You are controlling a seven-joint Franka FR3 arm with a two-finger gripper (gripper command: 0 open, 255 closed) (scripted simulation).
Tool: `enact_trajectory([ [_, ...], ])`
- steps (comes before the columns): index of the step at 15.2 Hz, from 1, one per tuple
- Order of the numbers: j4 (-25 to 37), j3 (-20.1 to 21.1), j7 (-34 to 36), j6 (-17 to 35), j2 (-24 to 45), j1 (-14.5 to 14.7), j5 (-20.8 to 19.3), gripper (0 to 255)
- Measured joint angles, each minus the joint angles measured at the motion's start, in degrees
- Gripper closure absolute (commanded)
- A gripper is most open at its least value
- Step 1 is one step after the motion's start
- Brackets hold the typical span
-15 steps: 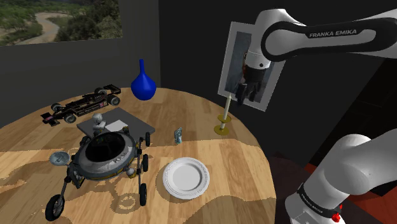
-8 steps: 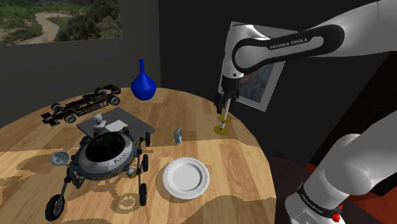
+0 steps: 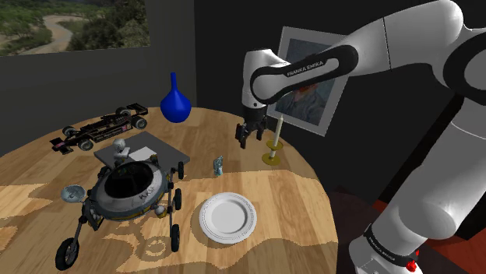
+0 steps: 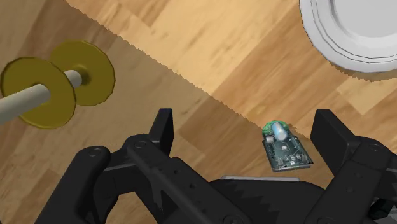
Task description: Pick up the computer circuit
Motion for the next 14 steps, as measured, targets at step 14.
enact_trajectory([
  [14, 26.6, 0.5, 6.4, -0.8, 29.5, 5.9, -6.2, 0],
])
